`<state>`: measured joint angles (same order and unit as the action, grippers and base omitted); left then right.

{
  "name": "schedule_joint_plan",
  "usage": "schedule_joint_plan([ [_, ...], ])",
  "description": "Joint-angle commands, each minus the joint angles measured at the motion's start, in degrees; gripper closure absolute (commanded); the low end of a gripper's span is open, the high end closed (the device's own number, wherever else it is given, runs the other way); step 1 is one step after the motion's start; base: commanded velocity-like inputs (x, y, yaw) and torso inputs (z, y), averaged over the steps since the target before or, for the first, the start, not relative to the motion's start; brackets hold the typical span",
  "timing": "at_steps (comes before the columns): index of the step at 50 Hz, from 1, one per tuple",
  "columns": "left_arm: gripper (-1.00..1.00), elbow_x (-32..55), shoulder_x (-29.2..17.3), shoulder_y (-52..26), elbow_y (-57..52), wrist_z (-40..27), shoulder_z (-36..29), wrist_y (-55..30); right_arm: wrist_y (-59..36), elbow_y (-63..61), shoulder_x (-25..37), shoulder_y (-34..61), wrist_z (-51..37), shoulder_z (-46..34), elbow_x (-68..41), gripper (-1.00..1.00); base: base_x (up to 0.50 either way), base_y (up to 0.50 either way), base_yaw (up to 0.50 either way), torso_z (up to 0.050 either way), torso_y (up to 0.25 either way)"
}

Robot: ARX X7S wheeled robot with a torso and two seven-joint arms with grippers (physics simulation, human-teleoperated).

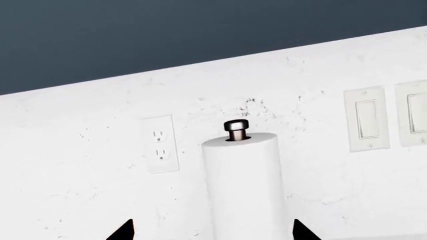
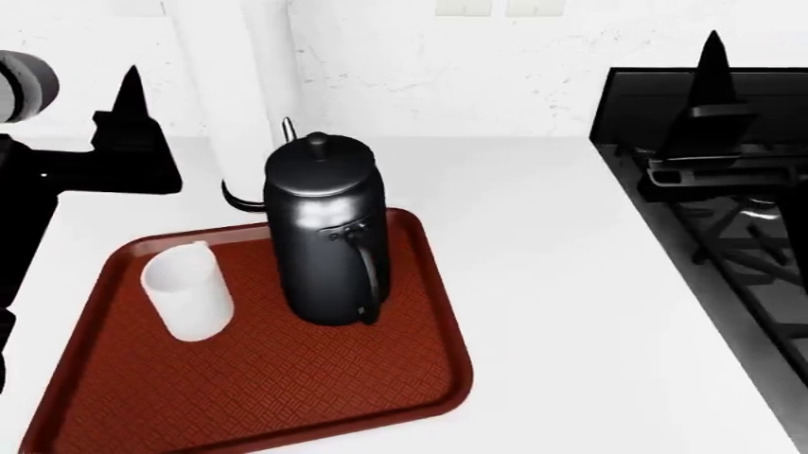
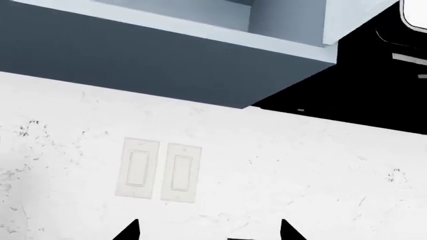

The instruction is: Pick the kettle from the counter and place it on the tray. Then pick the mug from the cabinet and place it on the tray. Then close the cabinet doors.

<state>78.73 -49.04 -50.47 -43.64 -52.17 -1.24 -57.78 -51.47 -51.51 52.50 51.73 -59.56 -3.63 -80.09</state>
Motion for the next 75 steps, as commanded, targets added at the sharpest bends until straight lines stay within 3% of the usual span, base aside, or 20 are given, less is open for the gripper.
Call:
schedule_joint_plan([
  [1, -1.0, -2.62, 1.1, -0.53, 0.44, 0.33, -1.57, 0.17, -0.38, -0.26, 0.76, 1.33, -0.42, 0.07, -1.7, -1.0, 0.0, -0.5, 0.0, 0.0, 0.0],
  [38, -1.0, 2.17, -3.32, 0.34, -1.91, -1.68, 2.12, 0.74, -1.14, 0.09, 0.91, 3.63, -0.69, -1.58, -2.77, -1.0, 0.0, -0.47, 0.0, 0.0, 0.0],
  [58, -1.0, 1.93, -3.71, -0.09, -1.79, -1.95, 1.8, 0.85, -2.64, 0.35, 0.18, 6.19, -1.47, -3.72, -1.4, -1.0, 0.0, -0.05, 0.0, 0.0, 0.0],
  [65, -1.0, 1.76, -3.68, -0.09, -1.81, -1.72, 1.62, 1.0, -4.69, 0.32, 1.85, 13.18, -5.13, -4.42, -7.33, -1.0, 0.0, 0.0, 0.0, 0.0, 0.0],
  [75, -1.0, 3.78, -4.93, -0.06, -2.12, -2.09, 3.01, 1.51, -12.92, 4.89, -0.78, 33.34, -6.27, -11.65, -13.31, -1.0, 0.0, 0.0, 0.0, 0.0, 0.0],
])
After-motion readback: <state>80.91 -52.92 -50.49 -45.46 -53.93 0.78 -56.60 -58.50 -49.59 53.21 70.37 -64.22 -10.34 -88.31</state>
